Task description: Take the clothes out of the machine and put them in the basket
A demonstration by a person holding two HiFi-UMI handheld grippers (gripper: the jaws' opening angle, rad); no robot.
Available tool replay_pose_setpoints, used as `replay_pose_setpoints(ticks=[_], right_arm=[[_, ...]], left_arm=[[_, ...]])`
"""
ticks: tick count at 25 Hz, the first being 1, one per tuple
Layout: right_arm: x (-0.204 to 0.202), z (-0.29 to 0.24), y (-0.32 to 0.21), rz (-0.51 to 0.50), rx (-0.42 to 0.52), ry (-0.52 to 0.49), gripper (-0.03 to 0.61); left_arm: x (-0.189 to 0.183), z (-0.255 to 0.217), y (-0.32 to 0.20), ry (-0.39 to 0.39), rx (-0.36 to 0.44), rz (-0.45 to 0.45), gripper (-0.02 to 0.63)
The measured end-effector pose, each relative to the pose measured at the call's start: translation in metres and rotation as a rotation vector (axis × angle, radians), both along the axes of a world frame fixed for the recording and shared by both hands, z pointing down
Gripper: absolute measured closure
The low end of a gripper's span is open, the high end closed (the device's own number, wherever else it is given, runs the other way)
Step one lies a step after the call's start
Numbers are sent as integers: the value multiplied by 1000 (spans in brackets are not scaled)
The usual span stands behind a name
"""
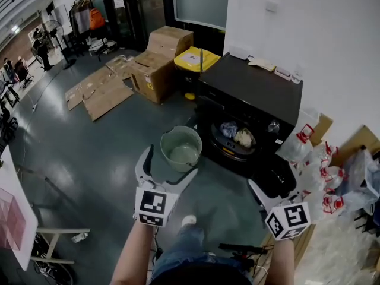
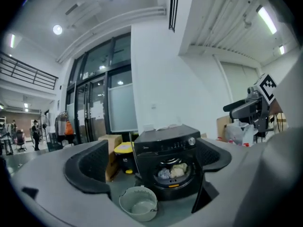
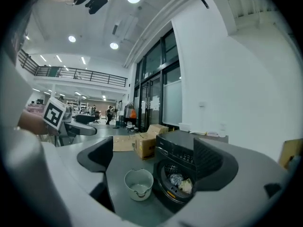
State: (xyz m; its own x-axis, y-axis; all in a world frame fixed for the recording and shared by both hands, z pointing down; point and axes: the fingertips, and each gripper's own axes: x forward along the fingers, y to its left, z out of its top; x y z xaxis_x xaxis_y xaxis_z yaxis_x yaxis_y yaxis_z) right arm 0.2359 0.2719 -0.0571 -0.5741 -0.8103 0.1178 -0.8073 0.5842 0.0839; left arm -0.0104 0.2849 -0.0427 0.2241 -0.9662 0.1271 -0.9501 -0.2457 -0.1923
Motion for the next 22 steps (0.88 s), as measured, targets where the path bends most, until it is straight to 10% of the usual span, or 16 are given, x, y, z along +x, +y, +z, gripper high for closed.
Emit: replay_pose_setpoints(ticks=[22], right_arm=[[-104,33,-141,101,-119,161,69]], left_arm=[[-99,33,-189,95,-71,136,63]])
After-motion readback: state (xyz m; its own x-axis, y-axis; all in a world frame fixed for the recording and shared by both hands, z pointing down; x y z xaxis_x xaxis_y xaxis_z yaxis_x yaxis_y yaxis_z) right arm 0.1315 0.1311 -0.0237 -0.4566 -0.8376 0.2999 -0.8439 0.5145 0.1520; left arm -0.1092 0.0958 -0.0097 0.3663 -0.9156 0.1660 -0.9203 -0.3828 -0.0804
